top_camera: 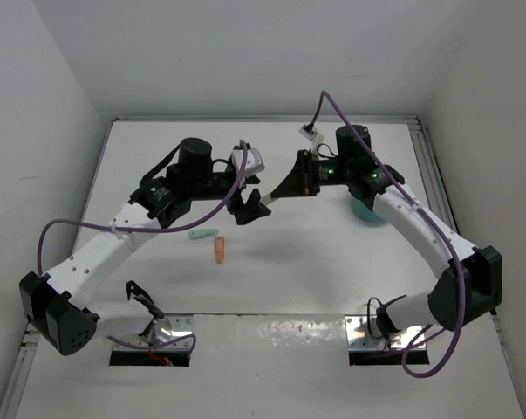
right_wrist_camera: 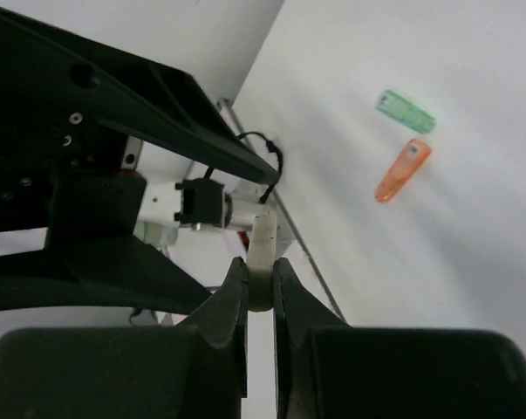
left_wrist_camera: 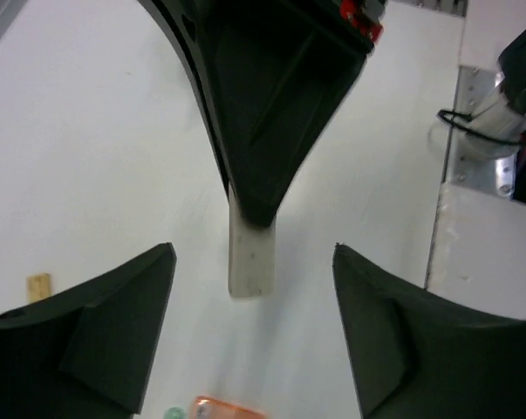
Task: Sort the stationery into containers
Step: Pick up the stationery from the center of the board, then place the stationery in the storage box.
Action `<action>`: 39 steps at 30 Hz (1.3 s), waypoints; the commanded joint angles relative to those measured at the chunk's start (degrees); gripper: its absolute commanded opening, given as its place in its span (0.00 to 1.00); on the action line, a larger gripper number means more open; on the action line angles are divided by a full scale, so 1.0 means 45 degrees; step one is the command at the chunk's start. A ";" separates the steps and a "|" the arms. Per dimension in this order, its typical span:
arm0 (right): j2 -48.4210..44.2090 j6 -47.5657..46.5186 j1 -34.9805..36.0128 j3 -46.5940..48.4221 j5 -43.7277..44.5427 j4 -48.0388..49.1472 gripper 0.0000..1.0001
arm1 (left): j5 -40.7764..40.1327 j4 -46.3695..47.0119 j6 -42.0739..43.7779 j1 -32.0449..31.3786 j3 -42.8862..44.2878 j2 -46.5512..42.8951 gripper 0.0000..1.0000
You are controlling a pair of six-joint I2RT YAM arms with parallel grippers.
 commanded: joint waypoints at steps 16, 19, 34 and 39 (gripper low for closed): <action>-0.1930 -1.5033 -0.7544 0.3280 0.6873 -1.1559 0.00 | -0.5271 -0.1648 -0.1718 0.0885 0.2656 0.2918 1.00; -0.1871 -1.5698 -0.8111 0.2246 0.7478 -1.0723 0.00 | -0.5682 -0.1767 -0.1815 0.1001 0.3008 0.3486 1.00; -0.0075 -1.5563 -0.8132 0.0251 0.9394 -0.6209 0.00 | -0.6329 -0.1338 -0.1913 0.1977 0.2618 0.4307 1.00; 0.0355 -1.5524 -0.8015 0.0134 0.9666 -0.5682 0.00 | -0.6309 -0.1104 -0.1972 0.2368 0.2540 0.4678 1.00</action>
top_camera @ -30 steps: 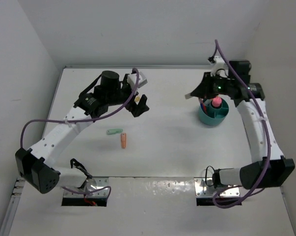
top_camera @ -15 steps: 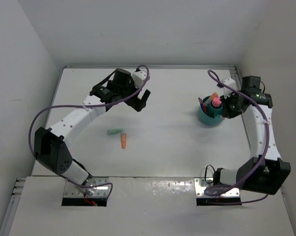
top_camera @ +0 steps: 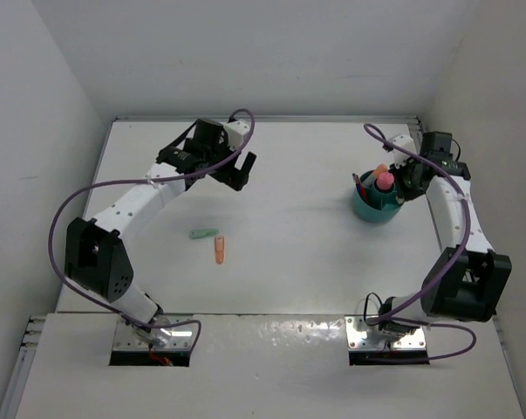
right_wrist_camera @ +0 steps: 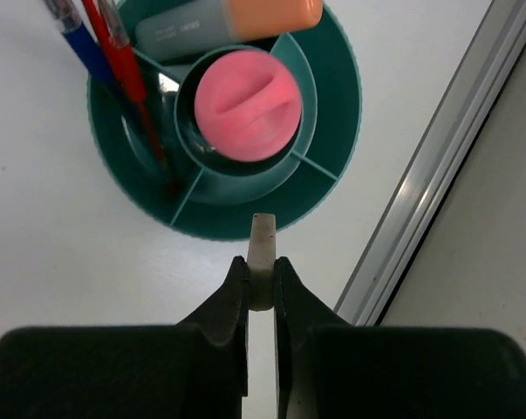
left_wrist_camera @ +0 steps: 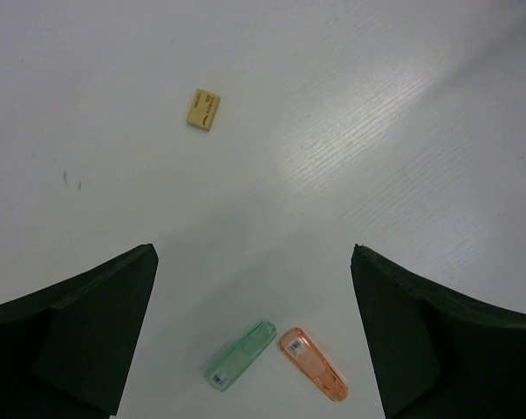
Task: Sort the stationery into containers
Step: Place the stationery in the storage box.
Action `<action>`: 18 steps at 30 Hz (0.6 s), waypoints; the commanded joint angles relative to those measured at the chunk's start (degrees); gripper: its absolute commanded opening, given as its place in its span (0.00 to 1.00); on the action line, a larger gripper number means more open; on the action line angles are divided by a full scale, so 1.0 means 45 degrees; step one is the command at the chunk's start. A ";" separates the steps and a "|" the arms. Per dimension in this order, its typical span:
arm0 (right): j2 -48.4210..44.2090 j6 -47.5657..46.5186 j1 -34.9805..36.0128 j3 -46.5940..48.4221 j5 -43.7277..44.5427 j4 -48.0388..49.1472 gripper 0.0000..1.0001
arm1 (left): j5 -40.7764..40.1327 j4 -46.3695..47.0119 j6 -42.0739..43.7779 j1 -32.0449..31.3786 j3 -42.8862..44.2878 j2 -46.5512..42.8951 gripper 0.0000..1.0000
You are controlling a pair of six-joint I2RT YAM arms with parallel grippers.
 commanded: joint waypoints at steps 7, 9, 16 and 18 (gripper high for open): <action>0.0830 0.0150 0.0364 -0.0042 0.0196 0.1239 0.20 | 0.0575 0.1227 0.0961 0.0841 0.0597 0.0971 1.00; 0.0909 0.0482 0.0578 0.0115 0.0098 0.0907 0.34 | 0.1022 0.1266 0.1564 0.0997 0.0930 0.1615 1.00; 0.0226 0.1593 0.1126 0.1129 -0.0603 -0.0262 0.50 | 0.2957 0.0799 0.3052 0.1642 0.2902 0.4618 0.93; 0.0012 0.2044 0.1204 0.1539 -0.1267 -0.0636 0.50 | 0.3174 0.0758 0.3092 0.1720 0.3390 0.5208 0.90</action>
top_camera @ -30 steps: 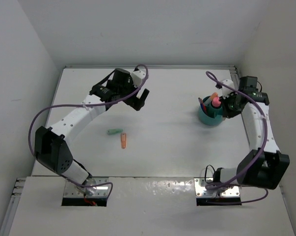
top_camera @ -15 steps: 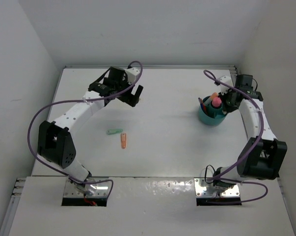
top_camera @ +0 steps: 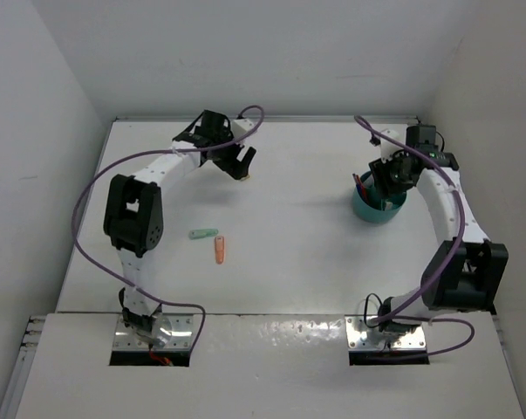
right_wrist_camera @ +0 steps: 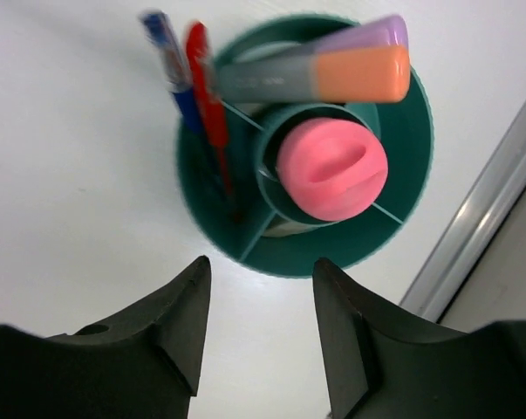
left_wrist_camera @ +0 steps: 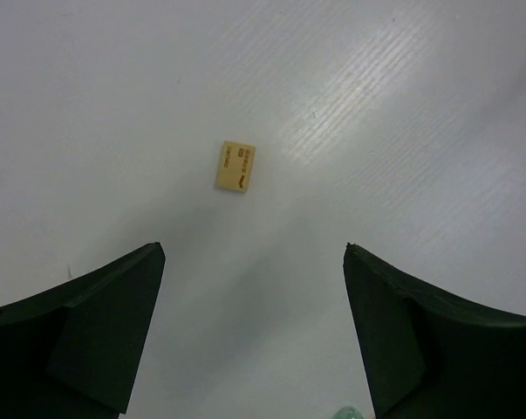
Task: Sort the stationery into containers
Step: Place the stationery in the storage box.
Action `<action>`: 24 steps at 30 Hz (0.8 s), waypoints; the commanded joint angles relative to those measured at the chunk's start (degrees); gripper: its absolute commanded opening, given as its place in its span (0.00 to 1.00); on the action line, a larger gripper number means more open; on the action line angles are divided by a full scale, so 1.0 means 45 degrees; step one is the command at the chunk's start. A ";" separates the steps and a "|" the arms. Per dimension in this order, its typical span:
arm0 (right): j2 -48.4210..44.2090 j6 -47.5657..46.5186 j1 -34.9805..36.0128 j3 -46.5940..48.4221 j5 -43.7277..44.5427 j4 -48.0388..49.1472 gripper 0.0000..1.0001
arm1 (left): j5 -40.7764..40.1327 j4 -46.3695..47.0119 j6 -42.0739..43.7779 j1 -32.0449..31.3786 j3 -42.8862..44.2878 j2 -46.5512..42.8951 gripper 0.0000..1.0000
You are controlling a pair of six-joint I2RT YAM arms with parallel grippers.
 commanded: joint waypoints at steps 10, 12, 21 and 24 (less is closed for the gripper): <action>-0.1806 0.2784 0.0854 0.2002 -0.2638 -0.1941 0.50 | 0.0330 0.0887 0.0560 0.0308 0.1975 0.3305 0.81; -0.1826 0.2997 0.0951 0.2022 -0.2754 -0.2116 0.50 | 0.0153 0.1219 0.0658 0.0347 0.1975 0.3540 0.73; -0.1514 0.3858 0.1264 0.2920 -0.3556 -0.2840 0.49 | 0.0485 0.0442 0.0658 0.0230 0.4043 0.5103 0.34; -0.1358 0.3975 0.1342 0.3193 -0.3614 -0.2938 0.49 | 0.0310 -0.0262 0.0795 0.0229 0.4767 0.5494 0.30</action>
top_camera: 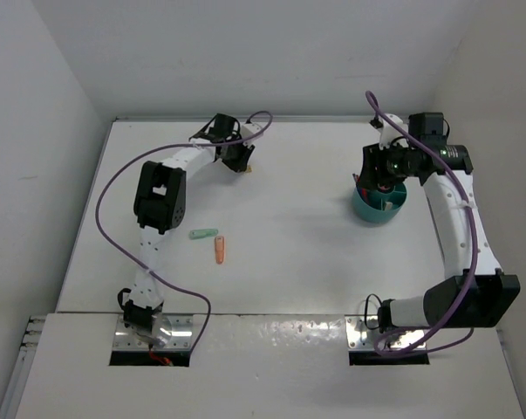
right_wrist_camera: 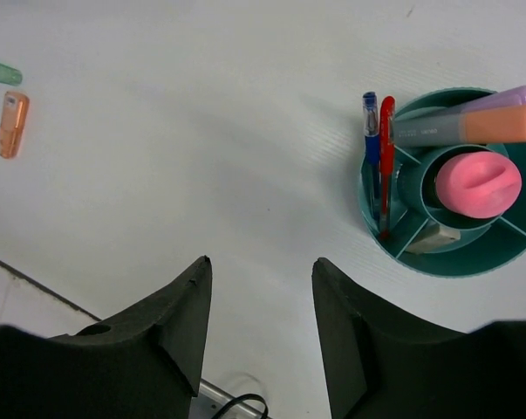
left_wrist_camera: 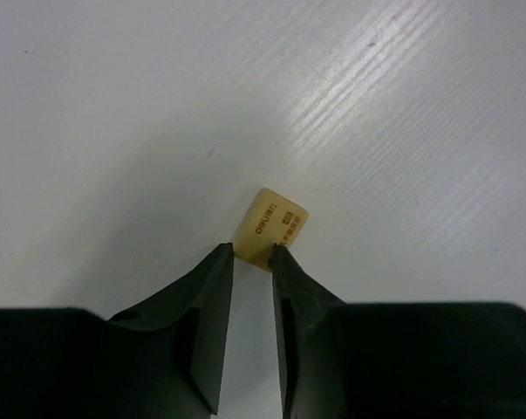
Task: Sort the stationery into containers
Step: Place the stationery in the storage box, then pick up the stationery from the center of the board.
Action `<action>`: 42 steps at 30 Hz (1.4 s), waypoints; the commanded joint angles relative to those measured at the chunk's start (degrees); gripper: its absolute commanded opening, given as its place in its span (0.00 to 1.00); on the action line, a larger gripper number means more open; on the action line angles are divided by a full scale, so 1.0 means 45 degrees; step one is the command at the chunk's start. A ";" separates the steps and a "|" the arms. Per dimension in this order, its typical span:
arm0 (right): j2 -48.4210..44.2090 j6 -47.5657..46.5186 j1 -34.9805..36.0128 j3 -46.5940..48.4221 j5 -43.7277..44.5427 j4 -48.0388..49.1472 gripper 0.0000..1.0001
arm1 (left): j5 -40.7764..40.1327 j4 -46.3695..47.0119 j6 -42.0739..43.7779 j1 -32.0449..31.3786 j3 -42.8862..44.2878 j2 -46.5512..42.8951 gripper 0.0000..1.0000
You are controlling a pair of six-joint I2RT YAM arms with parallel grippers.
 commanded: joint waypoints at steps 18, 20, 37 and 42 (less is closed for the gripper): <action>0.0041 0.0992 0.0992 0.0869 -0.1605 -0.0238 0.51 | 0.0135 -0.1453 -0.1732 -0.0135 0.1041 -0.0796 0.51; 0.0002 0.0933 0.0992 0.0869 -0.1489 -0.0257 0.51 | -0.0179 -0.1521 -0.2399 -0.0232 0.1322 -0.0655 0.54; 0.0295 0.0992 0.1012 0.0810 -0.1449 -0.0121 0.52 | -0.4632 -0.0935 -0.5666 -0.1561 0.0736 -0.0128 0.60; 0.0333 0.1011 0.0992 0.0732 -0.1449 -0.0082 0.52 | -0.5083 -0.0895 -0.5979 -0.1580 0.0736 -0.0127 0.58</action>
